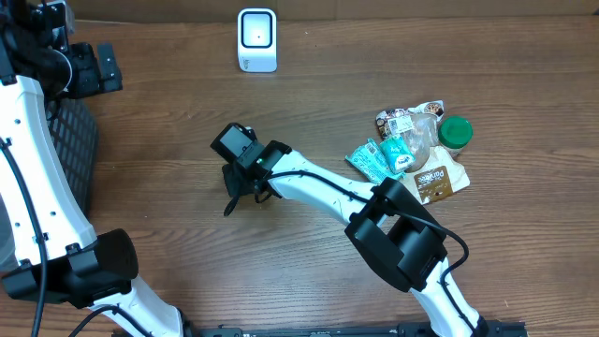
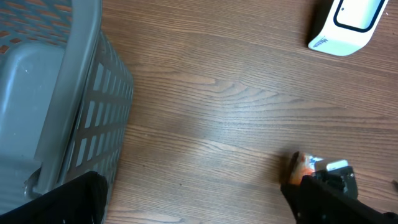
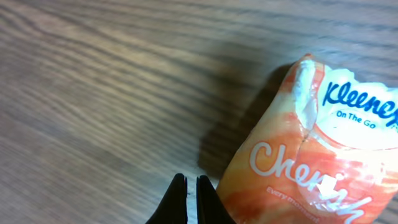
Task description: Scan the item barcode
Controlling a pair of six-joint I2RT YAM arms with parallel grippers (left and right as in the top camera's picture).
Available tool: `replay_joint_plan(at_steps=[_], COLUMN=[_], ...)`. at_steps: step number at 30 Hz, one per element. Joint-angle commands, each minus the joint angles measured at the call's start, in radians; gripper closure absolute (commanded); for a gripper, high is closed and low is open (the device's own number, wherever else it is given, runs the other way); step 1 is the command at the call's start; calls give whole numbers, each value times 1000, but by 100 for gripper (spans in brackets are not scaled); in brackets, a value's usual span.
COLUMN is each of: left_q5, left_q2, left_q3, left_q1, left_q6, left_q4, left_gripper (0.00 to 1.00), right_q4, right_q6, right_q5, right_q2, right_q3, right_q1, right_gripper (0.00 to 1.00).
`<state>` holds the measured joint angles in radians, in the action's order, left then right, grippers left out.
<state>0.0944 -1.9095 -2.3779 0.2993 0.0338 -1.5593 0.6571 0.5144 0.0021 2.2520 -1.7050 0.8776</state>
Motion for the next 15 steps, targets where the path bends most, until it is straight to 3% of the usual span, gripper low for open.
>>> replay_joint_plan(at_steps=[1, 7, 13, 15], left_q5=[7, 7, 7, 7], left_q2=[16, 16, 16, 16], left_q3=[-19, -19, -19, -19], left_q1=[0, 0, 0, 0], left_q6=[15, 15, 15, 15], left_q4=[0, 0, 0, 0], left_gripper=[0, 0, 1, 0], right_q4=[22, 133, 247, 253], right_q6=[-19, -44, -56, -128], right_q5=[19, -104, -143, -208], right_q2=[-6, -141, -188, -173], right_q3=[-9, -76, -75, -63], right_q1=[-13, -104, -225, -253], right_gripper=[96, 95, 78, 71])
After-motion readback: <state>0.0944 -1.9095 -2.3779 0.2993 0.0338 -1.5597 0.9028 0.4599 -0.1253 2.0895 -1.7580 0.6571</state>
